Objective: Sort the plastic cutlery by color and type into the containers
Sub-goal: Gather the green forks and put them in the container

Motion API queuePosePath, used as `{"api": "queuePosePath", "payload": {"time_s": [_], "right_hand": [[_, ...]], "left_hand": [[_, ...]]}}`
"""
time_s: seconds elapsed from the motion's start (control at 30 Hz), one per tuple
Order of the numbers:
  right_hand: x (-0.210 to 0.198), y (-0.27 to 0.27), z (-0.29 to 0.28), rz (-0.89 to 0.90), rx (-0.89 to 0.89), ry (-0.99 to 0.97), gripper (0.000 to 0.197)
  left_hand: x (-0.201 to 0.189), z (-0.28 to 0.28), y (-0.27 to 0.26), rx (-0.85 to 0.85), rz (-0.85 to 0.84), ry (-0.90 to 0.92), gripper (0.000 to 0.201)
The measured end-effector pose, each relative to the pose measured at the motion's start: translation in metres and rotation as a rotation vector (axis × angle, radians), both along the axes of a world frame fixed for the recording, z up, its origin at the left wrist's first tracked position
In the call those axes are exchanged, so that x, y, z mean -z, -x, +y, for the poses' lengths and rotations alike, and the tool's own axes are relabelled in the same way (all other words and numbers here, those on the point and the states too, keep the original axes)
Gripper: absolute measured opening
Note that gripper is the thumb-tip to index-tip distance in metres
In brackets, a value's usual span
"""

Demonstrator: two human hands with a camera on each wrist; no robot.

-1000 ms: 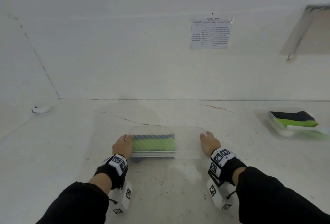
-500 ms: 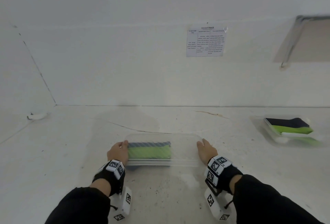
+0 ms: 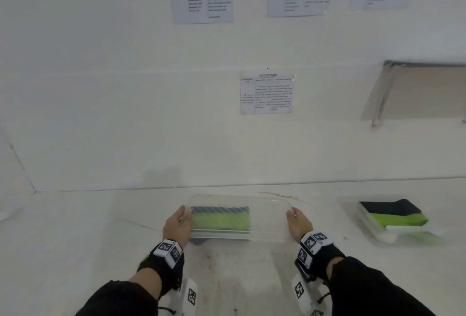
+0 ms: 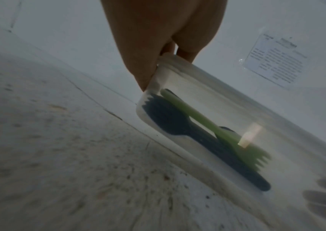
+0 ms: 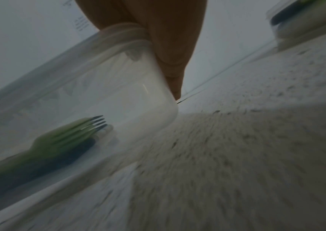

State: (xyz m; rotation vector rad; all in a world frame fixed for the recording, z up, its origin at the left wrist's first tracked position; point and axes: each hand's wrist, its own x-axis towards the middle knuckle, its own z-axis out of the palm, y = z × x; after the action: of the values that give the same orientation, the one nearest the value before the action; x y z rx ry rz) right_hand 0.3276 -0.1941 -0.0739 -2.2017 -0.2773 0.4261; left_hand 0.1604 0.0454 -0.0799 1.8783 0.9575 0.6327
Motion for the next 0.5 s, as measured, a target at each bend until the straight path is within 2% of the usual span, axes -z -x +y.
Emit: {"api": "queuePosePath", "payload": {"time_s": [0.2, 0.5], "right_hand": [[0.008, -0.044, 0.012, -0.026, 0.008, 0.029, 0.047], [0.021, -0.065, 0.021, -0.031, -0.03, 0.087, 0.047]], "left_hand": [[0.013, 0.013, -0.04, 0.042, 0.041, -0.013, 0.044], [0.029, 0.019, -0.051, 0.099, 0.123, -0.015, 0.046]]}}
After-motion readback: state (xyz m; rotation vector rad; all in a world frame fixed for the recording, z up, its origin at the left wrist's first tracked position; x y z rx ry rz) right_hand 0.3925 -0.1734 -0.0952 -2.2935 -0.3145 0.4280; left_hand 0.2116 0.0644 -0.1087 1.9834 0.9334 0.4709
